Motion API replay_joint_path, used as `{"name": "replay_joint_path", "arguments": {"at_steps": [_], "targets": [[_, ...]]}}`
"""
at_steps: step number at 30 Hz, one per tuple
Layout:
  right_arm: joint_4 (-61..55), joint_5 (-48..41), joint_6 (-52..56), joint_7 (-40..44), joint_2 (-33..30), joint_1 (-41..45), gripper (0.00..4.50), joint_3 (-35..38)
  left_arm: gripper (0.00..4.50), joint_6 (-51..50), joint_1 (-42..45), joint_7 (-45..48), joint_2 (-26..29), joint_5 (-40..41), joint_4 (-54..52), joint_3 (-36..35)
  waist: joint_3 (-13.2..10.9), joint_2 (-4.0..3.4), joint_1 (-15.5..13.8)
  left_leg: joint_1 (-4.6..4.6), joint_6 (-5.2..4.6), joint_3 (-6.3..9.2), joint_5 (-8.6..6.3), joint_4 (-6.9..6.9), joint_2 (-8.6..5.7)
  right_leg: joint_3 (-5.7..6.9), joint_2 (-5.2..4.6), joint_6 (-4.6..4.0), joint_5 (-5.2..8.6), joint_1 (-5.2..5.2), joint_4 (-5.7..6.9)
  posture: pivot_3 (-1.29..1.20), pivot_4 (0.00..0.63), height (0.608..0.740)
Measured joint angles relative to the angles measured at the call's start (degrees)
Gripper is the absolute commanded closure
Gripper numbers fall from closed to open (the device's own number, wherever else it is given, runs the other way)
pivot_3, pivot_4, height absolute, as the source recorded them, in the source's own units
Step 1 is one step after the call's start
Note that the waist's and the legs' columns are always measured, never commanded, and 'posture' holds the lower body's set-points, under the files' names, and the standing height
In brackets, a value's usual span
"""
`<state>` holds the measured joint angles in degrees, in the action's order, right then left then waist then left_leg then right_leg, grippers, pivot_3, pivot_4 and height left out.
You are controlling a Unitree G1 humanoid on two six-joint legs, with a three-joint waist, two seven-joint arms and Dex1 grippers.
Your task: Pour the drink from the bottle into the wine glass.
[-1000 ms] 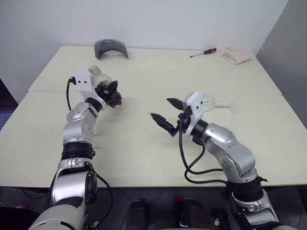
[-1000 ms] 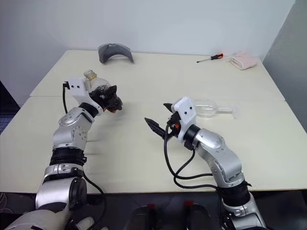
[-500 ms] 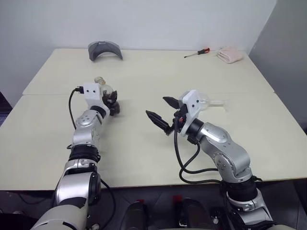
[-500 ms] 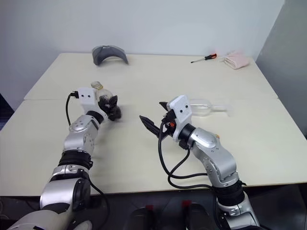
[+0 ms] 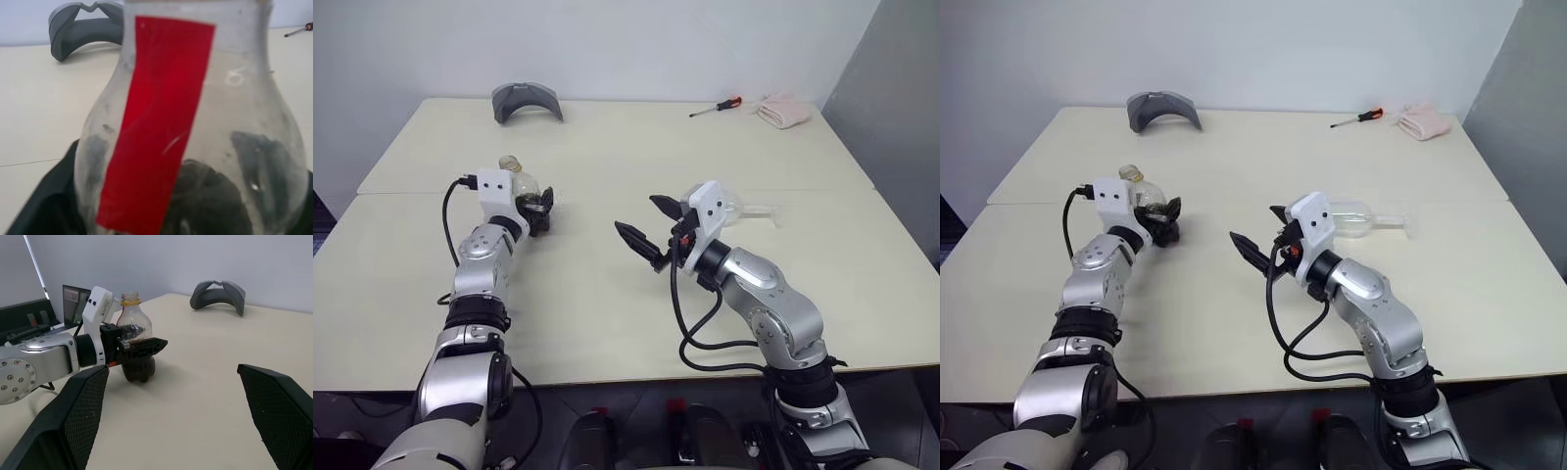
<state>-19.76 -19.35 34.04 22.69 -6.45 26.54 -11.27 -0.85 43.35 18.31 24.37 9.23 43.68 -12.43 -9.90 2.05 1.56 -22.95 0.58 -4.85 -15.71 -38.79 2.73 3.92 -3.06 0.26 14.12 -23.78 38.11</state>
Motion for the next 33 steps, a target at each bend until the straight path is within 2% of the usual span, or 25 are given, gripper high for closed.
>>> {"name": "replay_joint_path", "arguments": {"at_steps": [9,33], "targets": [[0.0,0.1,0.0,0.0,-0.1,0.0,0.00,0.0,0.02,-1.5,-1.5,1.0,0.0,0.9,-1.8,-0.5,0.0,0.00,0.0,0.00,0.00,0.00,0.00,0.00,0.00,0.00,0.00,0.00,0.00,0.00,0.00,0.00,0.150,0.740],[-1.2,0.1,0.0,-0.3,1.5,-2.2,0.00,-0.5,0.02,-23.0,-21.4,-2.1,1.1,6.0,-38.5,-3.9,0.0,0.00,0.0,0.01,-0.02,0.06,-0.02,0.02,0.03,-0.03,-0.10,0.00,0.00,-0.01,0.02,0.00,0.150,0.740]]}}
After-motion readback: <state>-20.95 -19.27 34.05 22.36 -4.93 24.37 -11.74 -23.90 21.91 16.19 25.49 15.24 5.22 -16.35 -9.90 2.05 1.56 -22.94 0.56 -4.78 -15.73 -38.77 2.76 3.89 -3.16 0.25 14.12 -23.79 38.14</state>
